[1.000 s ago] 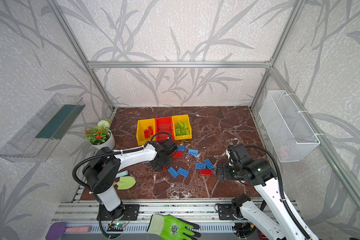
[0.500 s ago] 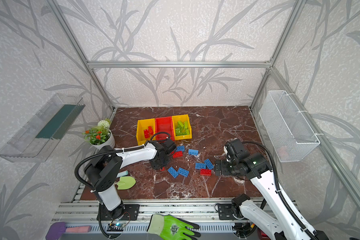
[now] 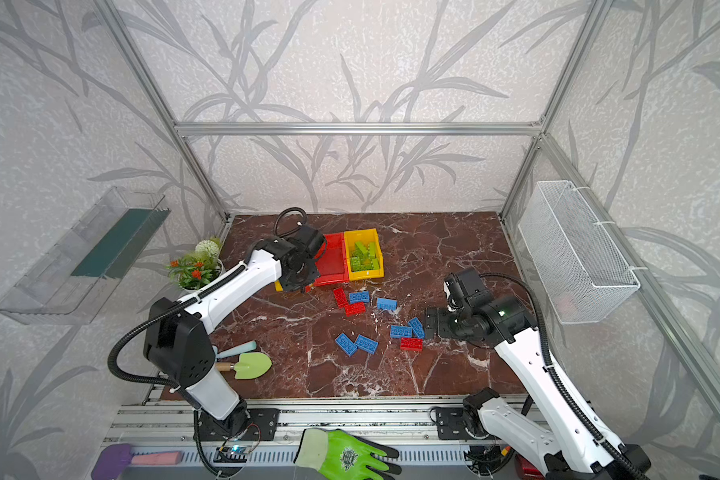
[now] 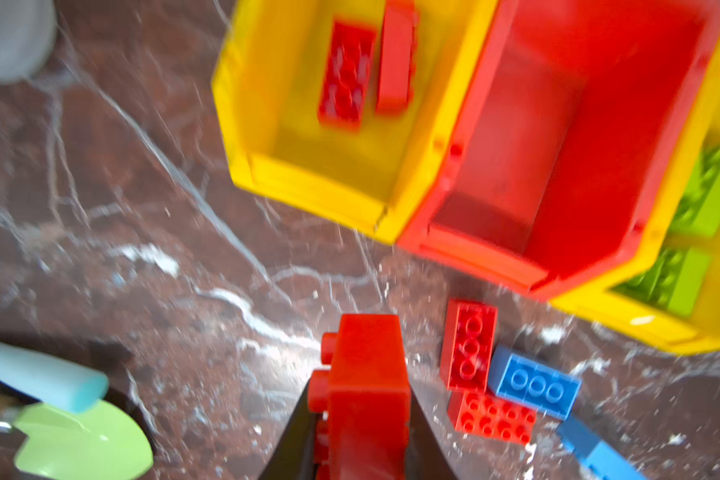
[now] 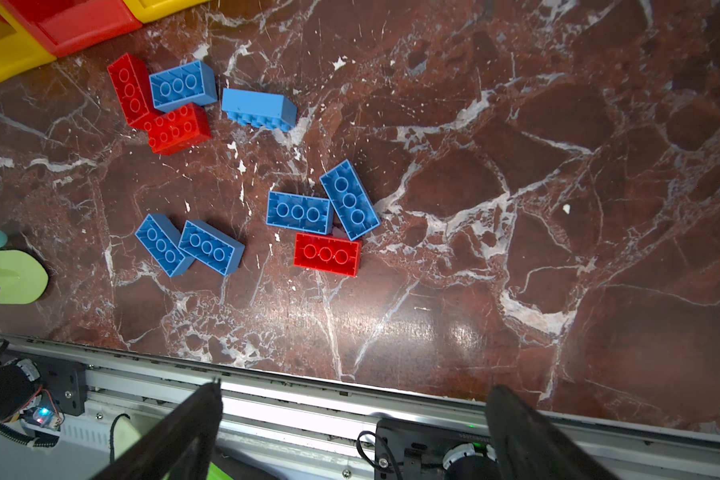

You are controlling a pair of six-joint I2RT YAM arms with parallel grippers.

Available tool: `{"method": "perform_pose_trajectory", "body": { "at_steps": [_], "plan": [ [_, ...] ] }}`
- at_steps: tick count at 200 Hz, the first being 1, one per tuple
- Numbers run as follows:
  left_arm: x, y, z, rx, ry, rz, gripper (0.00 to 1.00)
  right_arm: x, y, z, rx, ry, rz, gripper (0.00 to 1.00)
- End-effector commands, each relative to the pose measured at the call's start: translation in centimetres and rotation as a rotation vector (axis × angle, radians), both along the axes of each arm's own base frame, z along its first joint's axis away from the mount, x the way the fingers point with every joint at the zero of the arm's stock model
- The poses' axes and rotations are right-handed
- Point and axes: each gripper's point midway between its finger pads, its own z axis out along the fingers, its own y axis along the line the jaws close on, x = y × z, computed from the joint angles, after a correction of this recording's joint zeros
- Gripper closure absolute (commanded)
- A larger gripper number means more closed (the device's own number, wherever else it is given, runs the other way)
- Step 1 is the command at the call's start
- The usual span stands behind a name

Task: Sort the legos into containers by color
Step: 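Carry the red brick with the left gripper and drop it into the yellow bin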

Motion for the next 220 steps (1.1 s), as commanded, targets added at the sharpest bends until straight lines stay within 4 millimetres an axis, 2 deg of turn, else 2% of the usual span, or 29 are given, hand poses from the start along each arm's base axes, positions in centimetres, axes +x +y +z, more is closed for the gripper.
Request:
{"method": "perform_pose_trajectory", "body": {
  "at_steps": [1, 37, 70, 90, 114, 131, 171, 188, 220],
  "plan": [
    [1.3, 2.4, -0.7, 0.068, 0.060, -0.030, 0.95, 2.0, 0.8, 1.3, 0.017, -0.032, -0.005, 0.01],
    [4.5, 4.3, -2.3, 0.049, 0.104, -0.016, 0.95, 4.7, 1.7, 2.4, 0.017, -0.046, -0.024, 0.01],
    [7.3, 5.5, -3.7, 0.028, 0.127, -0.019, 0.92, 6.5, 2.4, 2.5, 0.020, -0.040, -0.054, 0.01],
    [8.9, 5.8, -4.1, 0.033, 0.135, -0.035, 0.78, 7.3, 2.6, 2.3, 0.018, -0.028, -0.074, 0.01],
    [10.5, 5.8, -4.0, 0.037, 0.128, -0.061, 0.45, 8.1, 2.9, 2.3, 0.016, -0.021, -0.093, 0.01],
    [11.0, 5.8, -3.9, 0.039, 0.123, -0.076, 0.33, 8.5, 2.8, 2.2, 0.005, -0.017, -0.108, 0.01],
    [11.2, 5.0, -3.1, 0.006, 0.070, -0.139, 0.30, 8.8, 1.7, 2.1, -0.069, -0.016, -0.138, 0.01],
    [11.1, 4.3, -1.8, -0.020, 0.007, -0.176, 0.30, 8.7, 1.3, 2.6, -0.095, -0.022, -0.143, 0.01],
    [10.0, 3.6, 0.5, -0.049, -0.088, -0.203, 0.31, 8.5, 0.6, 2.2, -0.154, -0.001, -0.122, 0.01]
  ]
}}
